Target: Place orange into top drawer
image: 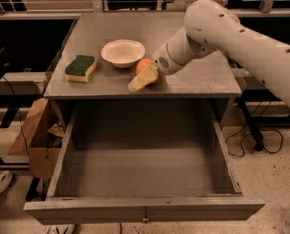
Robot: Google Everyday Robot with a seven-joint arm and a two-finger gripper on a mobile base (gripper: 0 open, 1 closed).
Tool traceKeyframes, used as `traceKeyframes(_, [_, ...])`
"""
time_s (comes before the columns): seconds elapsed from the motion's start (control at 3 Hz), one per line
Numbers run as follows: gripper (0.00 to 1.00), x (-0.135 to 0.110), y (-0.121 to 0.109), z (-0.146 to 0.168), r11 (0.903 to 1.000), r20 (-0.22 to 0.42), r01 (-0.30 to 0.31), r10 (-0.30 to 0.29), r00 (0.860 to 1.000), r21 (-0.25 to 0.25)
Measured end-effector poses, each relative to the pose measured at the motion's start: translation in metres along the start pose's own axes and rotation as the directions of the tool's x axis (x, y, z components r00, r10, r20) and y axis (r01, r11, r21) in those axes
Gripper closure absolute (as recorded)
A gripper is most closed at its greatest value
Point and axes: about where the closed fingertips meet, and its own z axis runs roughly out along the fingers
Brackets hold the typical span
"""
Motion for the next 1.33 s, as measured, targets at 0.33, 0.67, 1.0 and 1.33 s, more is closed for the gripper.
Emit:
traceKeyframes(0.33, [0.42,-0.003,-0.001,0.001,0.9998,-0.002,-0.018,0.018,1.0,0.003])
traceKeyframes(0.67, [0.73,-0.007,-0.002,-0.002,0.9996,-0.003,-0.029,0.029,1.0,0.003])
traceKeyframes(1.0, [0.96,-0.008,-0.002,-0.003,0.9996,-0.003,-0.029,0.029,1.0,0.003])
traceKeyframes(1.33, [1.0,0.007,-0.006,-0.032,0.9981,0.052,-0.055,0.054,0.997,0.027])
